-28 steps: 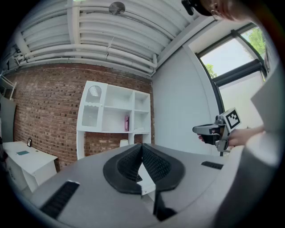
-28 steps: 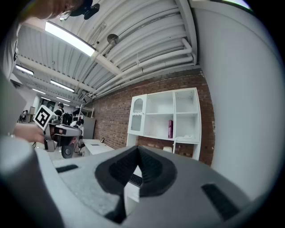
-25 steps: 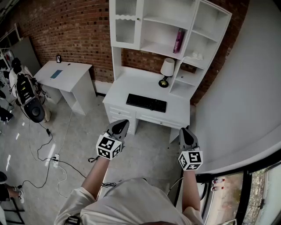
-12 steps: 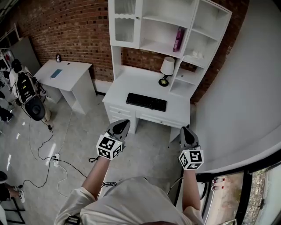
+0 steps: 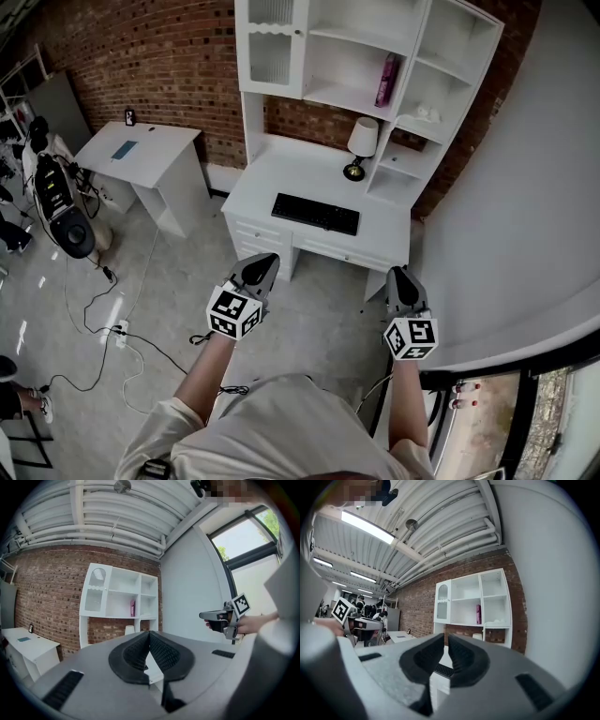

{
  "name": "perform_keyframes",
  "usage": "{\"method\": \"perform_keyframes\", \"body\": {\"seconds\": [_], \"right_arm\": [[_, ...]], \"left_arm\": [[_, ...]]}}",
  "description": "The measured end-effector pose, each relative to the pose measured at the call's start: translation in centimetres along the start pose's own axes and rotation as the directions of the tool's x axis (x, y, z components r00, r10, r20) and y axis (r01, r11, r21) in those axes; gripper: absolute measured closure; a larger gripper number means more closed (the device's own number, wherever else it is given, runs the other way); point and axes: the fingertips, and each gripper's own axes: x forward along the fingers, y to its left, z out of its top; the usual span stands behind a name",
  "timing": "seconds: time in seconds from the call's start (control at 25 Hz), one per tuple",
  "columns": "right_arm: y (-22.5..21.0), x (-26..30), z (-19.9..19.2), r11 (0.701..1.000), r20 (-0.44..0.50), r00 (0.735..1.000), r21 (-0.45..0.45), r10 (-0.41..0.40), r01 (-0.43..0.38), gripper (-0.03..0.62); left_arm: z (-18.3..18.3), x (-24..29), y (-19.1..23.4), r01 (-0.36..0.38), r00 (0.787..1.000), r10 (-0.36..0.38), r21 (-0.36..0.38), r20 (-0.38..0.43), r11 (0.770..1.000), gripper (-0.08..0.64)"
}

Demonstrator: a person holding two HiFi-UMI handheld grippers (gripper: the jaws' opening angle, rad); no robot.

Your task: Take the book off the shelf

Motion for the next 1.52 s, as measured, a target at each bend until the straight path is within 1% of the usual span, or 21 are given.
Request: {"method": "perform_keyframes", "body": {"seconds": [0.44, 0.76, 0.96, 1.16, 1.36, 1.52], "right_arm": [[-3.0, 0.0, -0.6, 1.000, -0.004, 1.000, 0.002, 0.009, -0.009, 0.505], [-4.8, 0.2, -1.2, 0.999, -0.011, 0.999, 0.000, 0.040, -0.040, 0.465], [-5.7, 0.1, -1.6, 0.998, -0.013, 0.998, 0.007, 0.066, -0.066, 0.465], [-5.9, 0.3, -2.1, 0.997, -0.012, 0.997, 0.011, 0.073, -0.073, 0.465], [-6.0, 1.3, -2.5, 0.997, -0.013, 0.997, 0.017, 0.073, -0.073, 0.465], [-6.3, 3.0, -2.9, 0.998, -0.028, 0.998, 0.017, 0.059, -0.058, 0.465]], "left_arm": [[-0.4, 2.1, -1.8, -0.028, 1.000, 0.028, -0.006, -0.004, 1.000, 0.566], [-0.7, 3.3, -3.2, -0.055, 0.998, 0.055, -0.019, -0.008, 0.998, 0.566], [-1.0, 4.0, -4.2, -0.068, 0.998, 0.067, -0.023, -0.016, 0.997, 0.566], [-1.6, 4.3, -4.9, -0.067, 0.997, 0.066, -0.036, -0.031, 0.997, 0.566], [-1.5, 5.1, -4.4, -0.067, 0.997, 0.066, -0.033, -0.035, 0.997, 0.566], [-1.6, 6.3, -3.0, -0.056, 0.998, 0.054, -0.033, -0.040, 0.998, 0.566]]}}
